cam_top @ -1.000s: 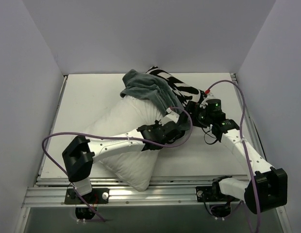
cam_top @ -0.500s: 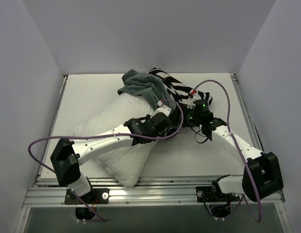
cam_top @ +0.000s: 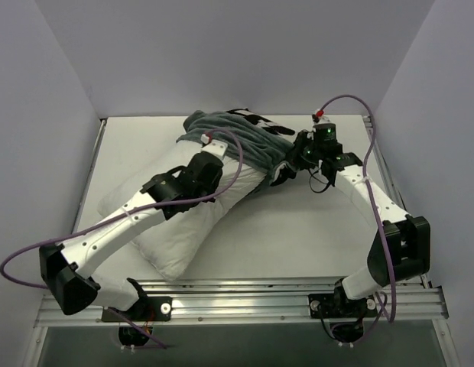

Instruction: Remove the pillowcase from the pillow

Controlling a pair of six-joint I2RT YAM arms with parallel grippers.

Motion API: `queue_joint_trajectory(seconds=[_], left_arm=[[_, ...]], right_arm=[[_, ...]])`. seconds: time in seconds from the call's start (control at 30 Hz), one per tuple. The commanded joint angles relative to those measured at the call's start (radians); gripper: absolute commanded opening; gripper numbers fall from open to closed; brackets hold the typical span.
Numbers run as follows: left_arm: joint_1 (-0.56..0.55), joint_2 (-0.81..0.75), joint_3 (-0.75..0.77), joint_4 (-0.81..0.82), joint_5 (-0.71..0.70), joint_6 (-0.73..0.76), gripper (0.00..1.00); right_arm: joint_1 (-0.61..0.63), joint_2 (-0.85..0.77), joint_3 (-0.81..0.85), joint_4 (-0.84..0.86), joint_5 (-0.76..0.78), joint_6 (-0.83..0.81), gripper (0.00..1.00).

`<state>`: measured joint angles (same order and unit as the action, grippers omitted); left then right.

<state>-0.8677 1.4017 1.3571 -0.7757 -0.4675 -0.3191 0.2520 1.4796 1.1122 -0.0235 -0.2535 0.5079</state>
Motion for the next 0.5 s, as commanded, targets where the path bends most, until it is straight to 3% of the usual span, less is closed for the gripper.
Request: queue_joint_trajectory(seconds=[0.0,0.2,0.47], left_arm=[[0.094,-0.153,0.008,-0.180,-0.106,0.046,0.02],[0.234,-0.288,0.011,-0.215,-0.121,0.101,0.02],[0.452,-0.386,0.054,-0.247,-0.161,0.166,0.02]], right_arm=[[-0.117,0.041,0.181,-0.148,0.477,-0.014,0.00],[-0.260,0.087,0.426,-0.223,0.592,0.014,0.00],[-0.378,0.094,0.583,-0.300,0.692,-0.014,0.00]])
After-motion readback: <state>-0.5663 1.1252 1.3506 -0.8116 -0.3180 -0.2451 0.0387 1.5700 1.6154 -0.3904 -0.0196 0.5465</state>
